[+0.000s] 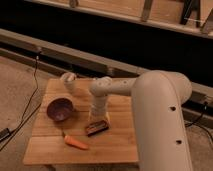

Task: Push the eraser across the table

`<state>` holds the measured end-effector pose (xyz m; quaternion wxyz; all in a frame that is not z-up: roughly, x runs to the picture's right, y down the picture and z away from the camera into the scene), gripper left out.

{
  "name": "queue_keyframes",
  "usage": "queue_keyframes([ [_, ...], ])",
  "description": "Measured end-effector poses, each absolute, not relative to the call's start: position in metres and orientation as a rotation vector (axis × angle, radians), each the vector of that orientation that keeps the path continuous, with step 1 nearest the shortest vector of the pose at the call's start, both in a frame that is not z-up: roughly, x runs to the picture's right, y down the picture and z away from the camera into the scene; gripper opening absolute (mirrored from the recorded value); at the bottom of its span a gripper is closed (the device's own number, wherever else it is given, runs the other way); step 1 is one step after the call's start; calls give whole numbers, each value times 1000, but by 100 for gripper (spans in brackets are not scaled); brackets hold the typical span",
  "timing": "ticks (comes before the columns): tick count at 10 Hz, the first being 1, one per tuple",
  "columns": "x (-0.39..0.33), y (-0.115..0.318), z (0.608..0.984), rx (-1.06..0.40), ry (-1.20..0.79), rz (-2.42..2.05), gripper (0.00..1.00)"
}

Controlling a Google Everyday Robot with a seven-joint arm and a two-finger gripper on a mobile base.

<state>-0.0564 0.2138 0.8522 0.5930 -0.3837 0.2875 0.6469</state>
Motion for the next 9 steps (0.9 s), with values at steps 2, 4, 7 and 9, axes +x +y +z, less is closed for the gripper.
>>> queue_keyframes([
  [2, -62, 219, 844, -912, 675, 1500, 65],
  [4, -71, 223, 838, -933, 674, 1493, 65],
  [7, -79, 223, 832, -951, 677, 1482, 65],
  [9, -81, 221, 831, -946, 679, 1470, 65],
])
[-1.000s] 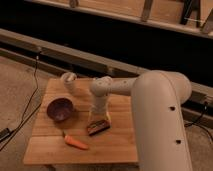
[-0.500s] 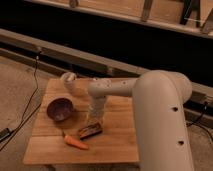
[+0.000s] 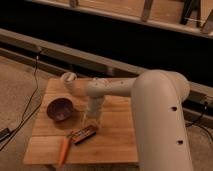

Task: Push the eraser across the table

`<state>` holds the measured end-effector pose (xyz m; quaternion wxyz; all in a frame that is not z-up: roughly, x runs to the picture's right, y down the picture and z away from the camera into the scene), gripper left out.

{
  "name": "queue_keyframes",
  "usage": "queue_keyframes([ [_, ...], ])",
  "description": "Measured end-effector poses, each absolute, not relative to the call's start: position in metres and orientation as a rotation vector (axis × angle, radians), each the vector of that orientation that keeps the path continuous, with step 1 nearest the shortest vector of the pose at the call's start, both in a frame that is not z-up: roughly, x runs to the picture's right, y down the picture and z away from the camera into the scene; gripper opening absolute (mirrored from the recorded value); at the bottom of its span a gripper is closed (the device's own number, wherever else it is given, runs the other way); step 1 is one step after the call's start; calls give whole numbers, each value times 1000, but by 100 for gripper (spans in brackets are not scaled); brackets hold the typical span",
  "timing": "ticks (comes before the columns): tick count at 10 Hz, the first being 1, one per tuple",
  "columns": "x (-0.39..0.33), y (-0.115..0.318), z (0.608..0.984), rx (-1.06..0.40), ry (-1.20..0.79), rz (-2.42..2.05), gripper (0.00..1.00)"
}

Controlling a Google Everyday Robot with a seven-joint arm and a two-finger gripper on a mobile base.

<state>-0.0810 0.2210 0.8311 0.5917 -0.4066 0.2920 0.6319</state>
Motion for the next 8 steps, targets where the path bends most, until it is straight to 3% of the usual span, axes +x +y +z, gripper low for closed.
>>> queue_keyframes([
  [8, -23, 194, 821, -773, 744, 1469, 65],
])
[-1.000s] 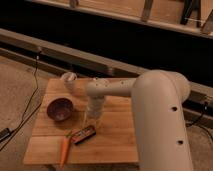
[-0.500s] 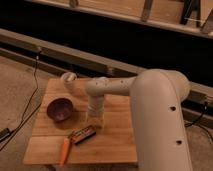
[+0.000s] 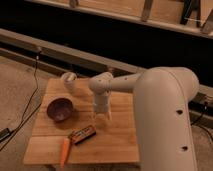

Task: Push the eraser across the table

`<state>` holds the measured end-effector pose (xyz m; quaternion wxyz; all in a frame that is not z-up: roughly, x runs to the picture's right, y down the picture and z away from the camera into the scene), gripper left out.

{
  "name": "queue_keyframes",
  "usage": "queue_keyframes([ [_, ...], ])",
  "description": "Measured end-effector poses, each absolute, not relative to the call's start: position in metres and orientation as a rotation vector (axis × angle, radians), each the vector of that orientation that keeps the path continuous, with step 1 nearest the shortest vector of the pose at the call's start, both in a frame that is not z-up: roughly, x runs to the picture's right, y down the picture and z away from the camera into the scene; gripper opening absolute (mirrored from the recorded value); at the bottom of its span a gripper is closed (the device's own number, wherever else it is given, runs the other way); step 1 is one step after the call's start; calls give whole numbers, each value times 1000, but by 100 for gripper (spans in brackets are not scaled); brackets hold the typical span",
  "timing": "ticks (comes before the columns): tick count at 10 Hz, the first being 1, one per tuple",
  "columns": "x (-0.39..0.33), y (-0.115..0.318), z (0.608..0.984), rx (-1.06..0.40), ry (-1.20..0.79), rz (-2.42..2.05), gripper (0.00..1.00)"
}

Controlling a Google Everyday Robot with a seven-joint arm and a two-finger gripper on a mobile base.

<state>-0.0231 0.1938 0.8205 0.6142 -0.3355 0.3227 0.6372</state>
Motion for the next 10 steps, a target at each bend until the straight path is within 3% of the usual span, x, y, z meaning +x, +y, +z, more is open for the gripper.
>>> queue_keyframes([
  [10, -43, 254, 783, -692, 705, 1162, 65],
])
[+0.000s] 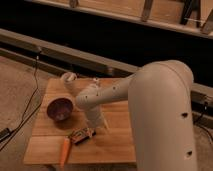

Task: Push the eraser across the table

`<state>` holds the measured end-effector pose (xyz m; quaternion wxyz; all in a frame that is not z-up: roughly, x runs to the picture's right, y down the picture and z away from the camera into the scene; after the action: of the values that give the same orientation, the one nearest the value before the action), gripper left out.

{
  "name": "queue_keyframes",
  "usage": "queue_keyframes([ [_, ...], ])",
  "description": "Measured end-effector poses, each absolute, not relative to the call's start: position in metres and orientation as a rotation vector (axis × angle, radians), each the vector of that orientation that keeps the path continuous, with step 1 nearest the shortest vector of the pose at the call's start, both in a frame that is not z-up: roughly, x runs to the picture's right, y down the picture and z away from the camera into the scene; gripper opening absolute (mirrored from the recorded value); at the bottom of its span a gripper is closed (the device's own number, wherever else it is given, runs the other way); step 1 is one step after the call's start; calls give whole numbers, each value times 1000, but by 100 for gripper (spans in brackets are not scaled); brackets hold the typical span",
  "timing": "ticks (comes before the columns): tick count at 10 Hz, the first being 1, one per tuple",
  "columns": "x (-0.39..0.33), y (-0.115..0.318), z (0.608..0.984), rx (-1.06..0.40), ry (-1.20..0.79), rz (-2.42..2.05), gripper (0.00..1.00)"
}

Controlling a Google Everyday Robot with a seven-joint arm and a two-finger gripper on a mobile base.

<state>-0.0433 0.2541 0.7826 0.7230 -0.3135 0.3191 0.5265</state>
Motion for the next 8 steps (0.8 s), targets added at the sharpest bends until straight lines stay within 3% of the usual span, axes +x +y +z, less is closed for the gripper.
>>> queue_keyframes([
  [8, -69, 280, 780, -692, 704, 1072, 65],
])
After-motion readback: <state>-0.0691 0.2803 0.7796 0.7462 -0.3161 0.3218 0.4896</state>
